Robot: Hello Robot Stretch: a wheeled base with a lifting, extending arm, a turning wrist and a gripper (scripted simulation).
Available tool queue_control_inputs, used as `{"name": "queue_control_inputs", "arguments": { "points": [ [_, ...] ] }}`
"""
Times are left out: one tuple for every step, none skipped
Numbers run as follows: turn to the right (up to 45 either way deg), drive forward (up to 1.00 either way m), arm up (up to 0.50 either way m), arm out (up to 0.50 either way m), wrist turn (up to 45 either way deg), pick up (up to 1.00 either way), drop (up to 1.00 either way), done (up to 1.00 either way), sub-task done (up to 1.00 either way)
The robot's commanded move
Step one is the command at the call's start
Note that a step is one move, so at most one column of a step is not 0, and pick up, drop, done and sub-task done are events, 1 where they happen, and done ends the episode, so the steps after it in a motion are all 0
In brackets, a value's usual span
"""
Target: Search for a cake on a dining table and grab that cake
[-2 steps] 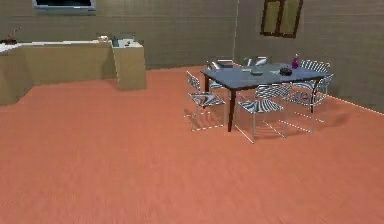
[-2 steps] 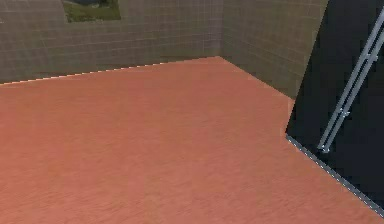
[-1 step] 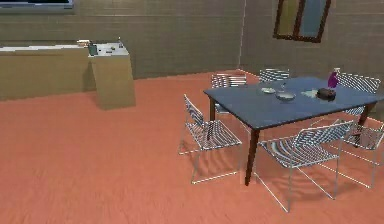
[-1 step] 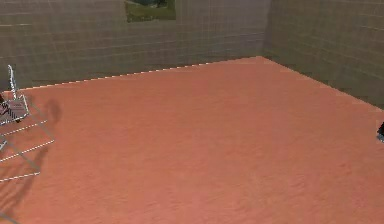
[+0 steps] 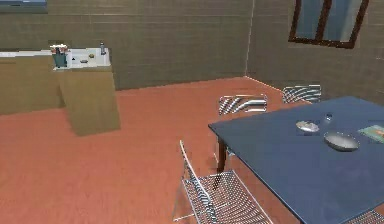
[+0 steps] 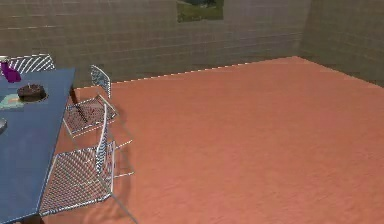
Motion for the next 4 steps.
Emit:
{"name": "queue_control_inputs", "arguments": {
  "points": [
    [45.0, 0.00, 0.00, 0.00, 0.0, 0.00, 0.00, 0.00, 0.00],
    [45.0, 0.00, 0.00, 0.00, 0.0, 0.00, 0.00, 0.00, 0.00],
    [9.0, 0.00, 0.00, 0.00, 0.0, 0.00, 0.00, 0.00, 0.00],
    [0.0, 1.00, 0.00, 0.00, 0.0, 0.00, 0.00, 0.00, 0.00]
  ]
}}
